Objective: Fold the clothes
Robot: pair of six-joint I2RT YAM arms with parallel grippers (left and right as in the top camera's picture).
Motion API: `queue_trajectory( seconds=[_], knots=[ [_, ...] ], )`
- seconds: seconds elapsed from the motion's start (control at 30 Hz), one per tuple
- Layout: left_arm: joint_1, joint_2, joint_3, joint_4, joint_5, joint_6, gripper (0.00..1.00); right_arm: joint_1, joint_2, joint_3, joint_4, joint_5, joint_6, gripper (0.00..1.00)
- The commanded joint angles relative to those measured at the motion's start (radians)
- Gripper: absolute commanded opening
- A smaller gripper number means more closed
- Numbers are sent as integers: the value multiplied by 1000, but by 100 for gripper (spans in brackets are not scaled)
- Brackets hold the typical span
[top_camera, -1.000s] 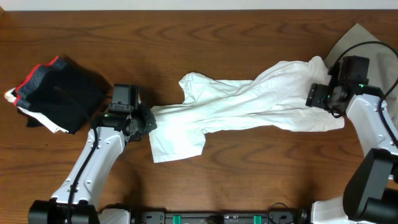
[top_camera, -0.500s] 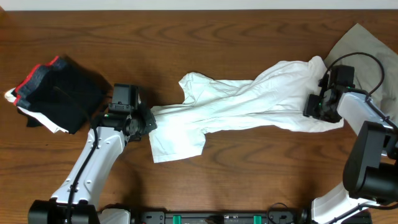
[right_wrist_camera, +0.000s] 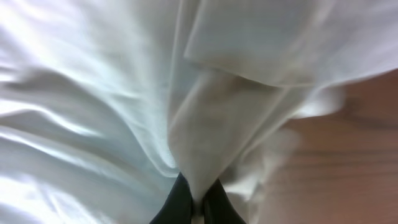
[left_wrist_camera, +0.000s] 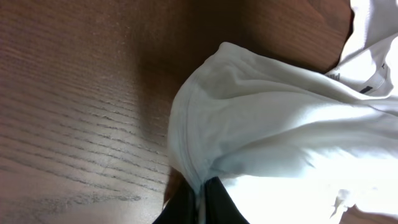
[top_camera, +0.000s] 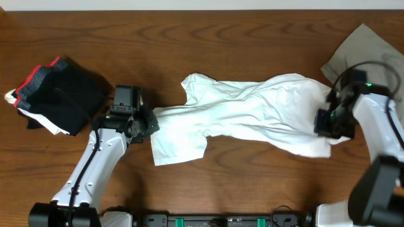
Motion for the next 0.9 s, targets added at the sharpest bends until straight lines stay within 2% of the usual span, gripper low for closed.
queue_trajectory(
  seconds=[0.0, 0.1, 0.13, 0.17, 0.2, 0.23, 0.6, 0.87],
  knots=[
    [8, -3, -5, 3, -23, 17, 6, 6, -103, 87, 58, 18, 5, 5],
    [8, -3, -5, 5, -23, 17, 6, -2, -118, 94, 246, 26, 10, 9],
    [8, -3, -5, 4, -23, 17, 6, -3, -111, 94, 285, 21, 10, 22],
    [8, -3, -5, 3, -23, 17, 6, -3, -102, 94, 304, 21, 11, 40],
    [8, -3, -5, 1, -23, 17, 5, -3, -89, 94, 304, 22, 17, 49],
    [8, -3, -5, 0, -23, 17, 6, -2, -75, 94, 292, 22, 22, 52],
    [8, -3, -5, 0, -23, 17, 6, -2, 92, 93, 76, 22, 31, 56],
    [8, -3, -5, 0, -23, 17, 6, -2, 157, 45, 153, 8, 32, 54]
  ],
)
